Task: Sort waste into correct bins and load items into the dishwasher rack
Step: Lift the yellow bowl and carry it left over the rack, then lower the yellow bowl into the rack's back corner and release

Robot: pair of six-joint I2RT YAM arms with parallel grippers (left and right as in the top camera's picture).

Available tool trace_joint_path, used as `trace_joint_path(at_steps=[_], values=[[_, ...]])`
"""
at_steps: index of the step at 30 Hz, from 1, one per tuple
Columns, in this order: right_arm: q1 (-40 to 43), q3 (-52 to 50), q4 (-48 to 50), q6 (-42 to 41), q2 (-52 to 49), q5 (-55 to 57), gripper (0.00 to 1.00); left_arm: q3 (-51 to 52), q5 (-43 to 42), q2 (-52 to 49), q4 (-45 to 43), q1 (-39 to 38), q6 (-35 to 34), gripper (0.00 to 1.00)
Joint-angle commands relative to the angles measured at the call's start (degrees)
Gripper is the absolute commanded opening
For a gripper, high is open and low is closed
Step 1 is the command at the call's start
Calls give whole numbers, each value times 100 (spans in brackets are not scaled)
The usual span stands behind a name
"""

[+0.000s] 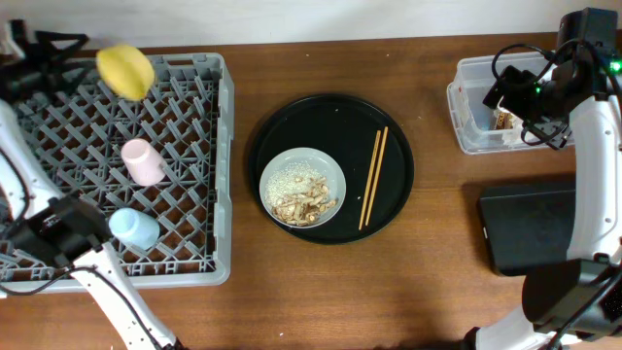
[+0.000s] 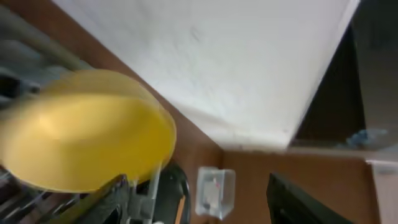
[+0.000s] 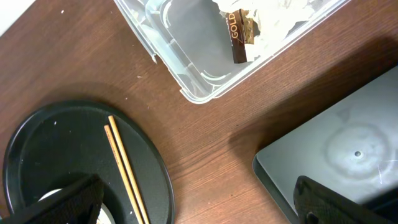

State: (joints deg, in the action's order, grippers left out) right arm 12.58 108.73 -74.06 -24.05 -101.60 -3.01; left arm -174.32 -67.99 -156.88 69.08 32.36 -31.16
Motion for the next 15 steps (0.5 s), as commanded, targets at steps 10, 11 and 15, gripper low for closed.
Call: trace_joint_path(at_steps=[10, 11, 15], values=[[20, 17, -4, -44, 7, 28, 98, -361, 988, -39, 815, -372, 2087, 59], [20, 17, -4, -44, 7, 28, 98, -361, 1187, -39, 813, -592, 2507, 59], [20, 17, -4, -44, 7, 28, 98, -361, 2013, -20, 772, -1161, 2868, 58]])
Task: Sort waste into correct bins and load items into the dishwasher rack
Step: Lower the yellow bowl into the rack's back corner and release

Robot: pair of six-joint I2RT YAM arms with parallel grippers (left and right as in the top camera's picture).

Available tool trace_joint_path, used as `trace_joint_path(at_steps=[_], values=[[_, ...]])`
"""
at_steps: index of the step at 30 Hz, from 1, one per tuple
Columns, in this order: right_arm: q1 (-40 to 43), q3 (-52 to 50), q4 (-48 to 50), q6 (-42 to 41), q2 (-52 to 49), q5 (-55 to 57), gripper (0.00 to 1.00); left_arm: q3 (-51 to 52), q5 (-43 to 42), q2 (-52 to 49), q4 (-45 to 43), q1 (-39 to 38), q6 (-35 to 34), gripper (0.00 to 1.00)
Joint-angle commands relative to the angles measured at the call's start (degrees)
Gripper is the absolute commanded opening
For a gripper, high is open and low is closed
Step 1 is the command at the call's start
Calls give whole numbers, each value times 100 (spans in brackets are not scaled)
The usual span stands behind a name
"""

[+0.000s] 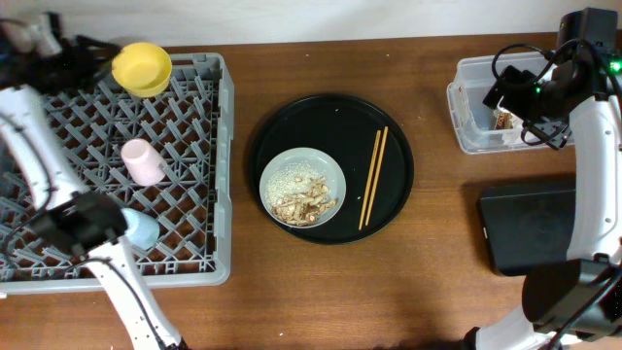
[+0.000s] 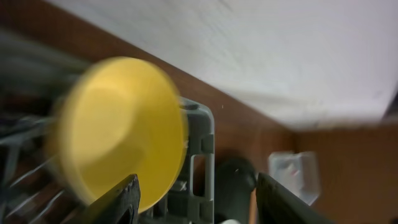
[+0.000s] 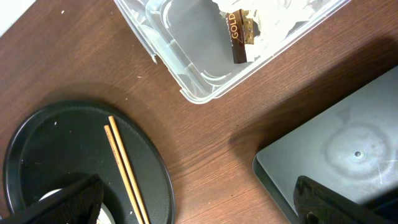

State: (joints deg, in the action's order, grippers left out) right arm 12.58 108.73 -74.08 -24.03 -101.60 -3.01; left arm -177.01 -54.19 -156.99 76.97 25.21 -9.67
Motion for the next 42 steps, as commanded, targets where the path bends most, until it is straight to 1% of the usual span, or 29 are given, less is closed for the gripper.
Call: trace_joint_path(at_steps=[1, 3, 4, 5, 7, 8, 9, 10, 12, 15, 16, 18, 21, 22, 24, 26, 27, 28, 29, 31, 33, 34, 36, 37, 38, 39, 42], values=[[20, 17, -2, -46, 7, 28, 99, -92, 905, 33, -15, -540, 719, 54], [20, 17, -2, -46, 7, 28, 98, -125, 1362, 188, -15, -645, 721, 53], [20, 17, -2, -46, 7, 28, 98, -164, 1504, 337, -15, -706, 721, 48], [20, 17, -2, -46, 7, 28, 98, -170, 1502, 496, -2, -785, 748, 45], [20, 17, -2, -46, 7, 28, 98, -170, 1670, 564, -4, -953, 999, 44], [20, 17, -2, -46, 7, 28, 98, -164, 2138, 560, 26, -1051, 997, 45], [20, 17, -2, -46, 7, 28, 98, -72, 2865, 549, 42, -1169, 999, 45], [20, 17, -2, -46, 7, 28, 98, -15, 3204, 549, 39, -1268, 1001, 45], [20, 17, -2, -46, 7, 28, 98, 2, 3416, 549, 44, -1506, 1281, 45], [20, 17, -2, -46, 7, 28, 98, 20, 4586, 507, 232, -1814, 1189, 45], [20, 17, -2, -46, 7, 28, 98, 111, 4811, 501, 205, -1886, 1082, 45], [20, 17, -2, -46, 7, 26, 98, 315, 5235, 498, 151, -1947, 1075, 45], [20, 17, -2, -46, 7, 28, 98, 728, 5324, 496, 101, -1904, 1080, 45], [20, 17, -2, -46, 7, 28, 98, 905, 5547, 496, 24, -1906, 1078, 45], [20, 17, -2, -46, 7, 28, 98, 1123, 5608, 496, -72, -1906, 1078, 44], [20, 17, -2, -46, 7, 28, 98, 1196, 5591, 496, -114, -1917, 1075, 37], [20, 17, -2, -46, 7, 28, 98, 1191, 5440, 498, -151, -1921, 1051, 21], [20, 17, -2, -46, 7, 28, 98, 1130, 5226, 498, -149, -1921, 1019, 9], [20, 17, -2, -46, 7, 28, 98, 1032, 5064, 501, -138, -1921, 835, 0], [20, 17, -2, -46, 7, 28, 98, 824, 4940, 520, -70, -1917, 730, 0], [20, 17, -2, -46, 7, 28, 98, 625, 4590, 616, -9, -1915, 656, 0], [20, 17, -2, -46, 7, 28, 98, 522, 4288, 717, 15, -1895, 409, 0], [20, 17, -2, -46, 7, 28, 99, 492, 3305, 916, 70, -1753, 15, 0], [20, 17, -2, -46, 7, 28, 98, 492, 2839, 946, 63, -1676, 7, 0], [20, 17, -2, -46, 7, 28, 98, 494, 1967, 946, 20, -1528, 7, 0], [20, 17, -2, -46, 7, 28, 98, 566, 1268, 931, -7, -1311, -22, 0], [20, 17, -2, -46, 7, 28, 98, 866, -96, 839, -131, -780, -144, 0]])
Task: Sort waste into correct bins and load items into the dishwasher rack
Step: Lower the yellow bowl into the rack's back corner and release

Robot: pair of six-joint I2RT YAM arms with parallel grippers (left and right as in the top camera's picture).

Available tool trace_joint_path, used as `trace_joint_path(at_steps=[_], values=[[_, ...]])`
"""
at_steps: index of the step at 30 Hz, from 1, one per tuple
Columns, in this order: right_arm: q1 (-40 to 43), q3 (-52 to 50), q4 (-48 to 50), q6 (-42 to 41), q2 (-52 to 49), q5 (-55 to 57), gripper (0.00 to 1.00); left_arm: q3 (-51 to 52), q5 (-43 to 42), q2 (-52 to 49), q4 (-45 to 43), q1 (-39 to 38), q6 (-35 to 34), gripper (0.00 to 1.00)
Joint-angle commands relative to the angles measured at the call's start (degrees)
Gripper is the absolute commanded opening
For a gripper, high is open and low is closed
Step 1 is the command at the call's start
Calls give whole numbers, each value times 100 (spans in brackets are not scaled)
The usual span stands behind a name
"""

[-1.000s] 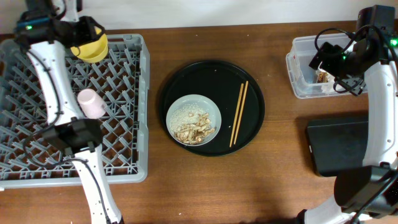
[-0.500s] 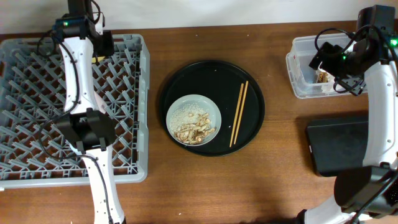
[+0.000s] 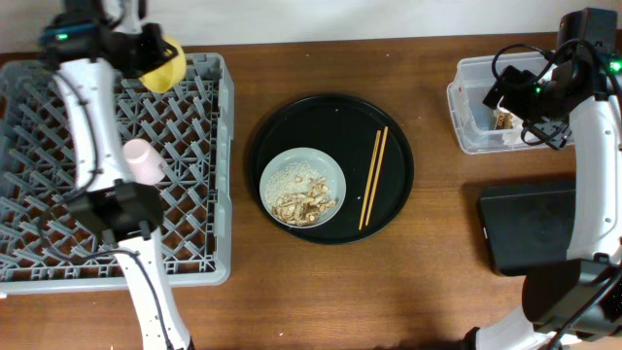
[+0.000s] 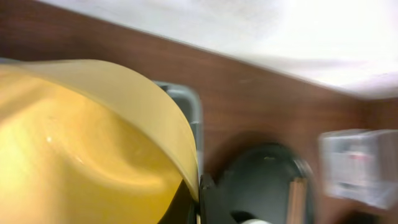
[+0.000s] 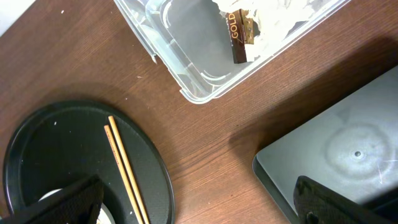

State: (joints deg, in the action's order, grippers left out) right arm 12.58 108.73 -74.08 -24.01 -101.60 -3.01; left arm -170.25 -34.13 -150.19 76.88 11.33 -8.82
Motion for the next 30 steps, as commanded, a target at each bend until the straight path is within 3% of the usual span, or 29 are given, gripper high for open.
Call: trace_joint_path(at_steps=[1, 4, 7, 13, 22, 25, 30], values=[[20, 17, -2, -48, 7, 28, 98, 313, -2586, 101, -234, 761, -229, 0], [20, 17, -2, -48, 7, 28, 98, 638, -4282, -236, -590, 1099, -229, 0], [20, 17, -2, -48, 7, 28, 99, 699, -5136, -654, -645, 1143, -227, 0], [20, 17, -2, -48, 7, 28, 98, 704, -5425, -953, -590, 1200, -251, 0], [20, 17, -2, -48, 7, 28, 98, 706, -5097, -1141, -573, 1659, -227, 0], [20, 17, -2, -48, 7, 28, 98, 706, -5606, -1497, -619, 1635, -297, 0], [20, 17, -2, -48, 7, 28, 98, 671, -5606, -1567, -570, 1762, -540, 0]])
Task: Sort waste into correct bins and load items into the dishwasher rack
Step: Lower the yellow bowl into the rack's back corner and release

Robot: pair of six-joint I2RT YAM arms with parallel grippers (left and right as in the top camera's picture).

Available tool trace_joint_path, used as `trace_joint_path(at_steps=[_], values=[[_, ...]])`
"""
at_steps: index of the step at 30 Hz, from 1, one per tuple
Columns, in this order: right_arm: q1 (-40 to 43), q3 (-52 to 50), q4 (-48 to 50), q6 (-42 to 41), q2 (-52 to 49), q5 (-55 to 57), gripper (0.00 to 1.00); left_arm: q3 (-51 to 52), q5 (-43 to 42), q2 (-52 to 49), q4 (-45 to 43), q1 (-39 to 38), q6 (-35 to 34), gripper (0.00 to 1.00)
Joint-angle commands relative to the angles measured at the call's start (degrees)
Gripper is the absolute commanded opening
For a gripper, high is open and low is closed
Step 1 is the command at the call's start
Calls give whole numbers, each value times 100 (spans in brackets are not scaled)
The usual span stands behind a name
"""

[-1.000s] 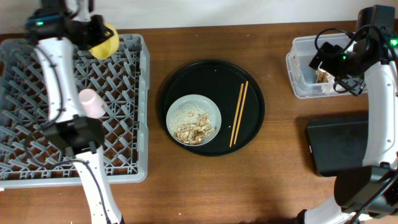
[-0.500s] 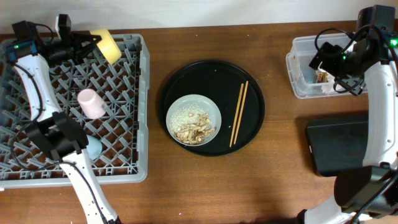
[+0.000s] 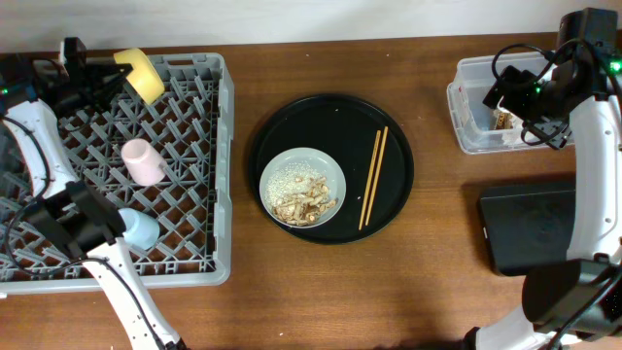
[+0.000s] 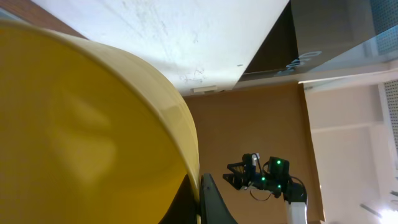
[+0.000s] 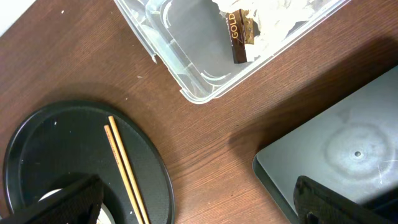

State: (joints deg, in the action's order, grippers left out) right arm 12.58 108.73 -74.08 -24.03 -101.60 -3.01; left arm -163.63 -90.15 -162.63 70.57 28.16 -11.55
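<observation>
A yellow bowl [image 3: 142, 74] hangs tilted on edge over the back left of the grey dishwasher rack [image 3: 222, 175]. My left gripper [image 3: 105, 80] is shut on its rim. The bowl [image 4: 81, 130] fills the left wrist view, with one dark finger [image 4: 210, 202] pressed against its rim. In the rack lie a pink cup [image 3: 143, 160] and a pale blue cup [image 3: 136, 228]. A black tray [image 3: 394, 209] holds a white bowl of food scraps [image 3: 302, 187] and two chopsticks [image 3: 373, 177]. My right gripper [image 5: 196, 186] stands open high above the table, near the clear bin [image 5: 186, 56].
The clear bin [image 3: 473, 117] at the back right holds a brown wrapper [image 5: 239, 34] and white scraps. A dark grey lidded bin [image 3: 530, 228] sits in front of it, on the right. The rack's raised tines lie under the bowl.
My left gripper with the yellow bowl has moved from above the rack's back edge to a little left and nearer. The bowl now stands more on edge. My right arm has not moved.
The left gripper held the yellow bowl over the rack's back left corner, tilted. Then the bowl faced up at the back edge, then sat further right at the back rim. Now it is on edge over the back left tines. The right arm stayed still.
</observation>
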Motion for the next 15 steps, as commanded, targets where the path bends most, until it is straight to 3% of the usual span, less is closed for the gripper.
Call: trace_joint_path(at_steps=[1, 15], values=[[20, 17, -2, -46, 7, 28, 99, 9, -4, -323, 83, 101, -321, 0], [20, 17, -2, -46, 7, 28, 98, -389, -4, -330, 251, -334, -341, 0]])
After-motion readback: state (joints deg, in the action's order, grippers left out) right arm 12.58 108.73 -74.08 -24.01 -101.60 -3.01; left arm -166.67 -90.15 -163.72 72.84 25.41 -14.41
